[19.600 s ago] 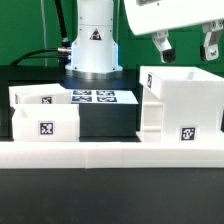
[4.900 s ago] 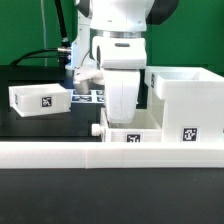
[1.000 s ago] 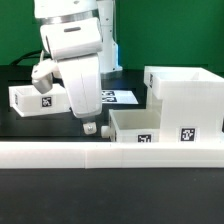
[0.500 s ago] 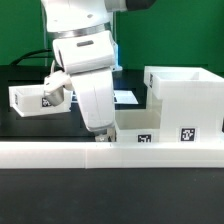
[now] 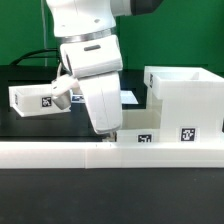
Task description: Assemble drawer
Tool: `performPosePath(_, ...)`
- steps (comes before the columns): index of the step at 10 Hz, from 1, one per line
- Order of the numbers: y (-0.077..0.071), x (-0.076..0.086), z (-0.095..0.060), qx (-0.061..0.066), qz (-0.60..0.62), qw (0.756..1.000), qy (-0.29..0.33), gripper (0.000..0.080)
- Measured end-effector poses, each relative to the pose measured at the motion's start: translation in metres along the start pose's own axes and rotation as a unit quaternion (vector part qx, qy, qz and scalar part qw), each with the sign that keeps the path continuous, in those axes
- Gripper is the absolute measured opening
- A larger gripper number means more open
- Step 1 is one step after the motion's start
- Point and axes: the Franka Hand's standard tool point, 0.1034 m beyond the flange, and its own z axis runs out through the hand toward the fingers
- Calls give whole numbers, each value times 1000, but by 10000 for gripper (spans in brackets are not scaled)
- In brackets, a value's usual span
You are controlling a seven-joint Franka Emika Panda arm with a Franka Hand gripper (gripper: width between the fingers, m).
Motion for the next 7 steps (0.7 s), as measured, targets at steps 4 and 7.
performPosePath(4,2,15,3,3,46,999,-6,648)
performPosePath(7,4,12,2,-1,20,999,-26,648)
